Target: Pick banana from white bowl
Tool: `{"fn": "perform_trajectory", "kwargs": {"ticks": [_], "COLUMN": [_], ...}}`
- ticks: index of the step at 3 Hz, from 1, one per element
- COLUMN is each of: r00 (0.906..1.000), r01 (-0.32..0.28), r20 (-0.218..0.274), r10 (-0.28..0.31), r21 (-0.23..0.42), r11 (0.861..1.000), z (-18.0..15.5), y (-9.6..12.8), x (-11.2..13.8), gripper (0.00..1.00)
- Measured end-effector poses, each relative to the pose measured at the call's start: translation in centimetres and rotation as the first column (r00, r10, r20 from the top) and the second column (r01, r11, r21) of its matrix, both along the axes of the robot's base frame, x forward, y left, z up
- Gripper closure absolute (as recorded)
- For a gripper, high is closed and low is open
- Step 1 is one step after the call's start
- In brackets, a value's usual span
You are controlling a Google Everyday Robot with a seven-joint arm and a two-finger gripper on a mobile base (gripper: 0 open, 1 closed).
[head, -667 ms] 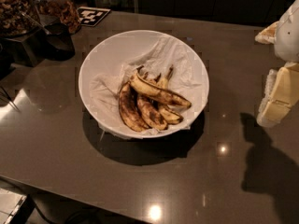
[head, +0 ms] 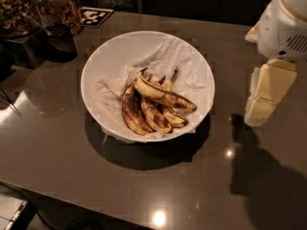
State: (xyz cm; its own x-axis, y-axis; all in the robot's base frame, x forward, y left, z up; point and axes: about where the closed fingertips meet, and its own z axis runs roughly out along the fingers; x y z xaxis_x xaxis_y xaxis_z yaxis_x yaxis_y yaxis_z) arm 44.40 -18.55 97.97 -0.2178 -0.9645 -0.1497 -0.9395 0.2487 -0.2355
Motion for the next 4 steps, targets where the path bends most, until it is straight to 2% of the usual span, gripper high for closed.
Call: {"fn": "perform_trajectory", "kwargs": {"ticks": [1,2,3,4], "r00": [0.9994,0.9998,0.9997,0.9930], "r01": [-0.014,-0.016,0.015,0.061], "r20": [-0.032,-0.013,-0.017,-0.101], "r10": [0.013,0.015,-0.015,-0.062], "r21": [-0.051,-0.044,-0.025,-0.014], "r11": [0.999,0.999,1.000,0.998], "z": [-0.2,0.0,-0.6,-2.7], "y": [4.0,4.3,6.5,9.6], "x": [1.7,2.1,3.5,5.4], "gripper": [0.00,0.00,0.00,0.00]}}
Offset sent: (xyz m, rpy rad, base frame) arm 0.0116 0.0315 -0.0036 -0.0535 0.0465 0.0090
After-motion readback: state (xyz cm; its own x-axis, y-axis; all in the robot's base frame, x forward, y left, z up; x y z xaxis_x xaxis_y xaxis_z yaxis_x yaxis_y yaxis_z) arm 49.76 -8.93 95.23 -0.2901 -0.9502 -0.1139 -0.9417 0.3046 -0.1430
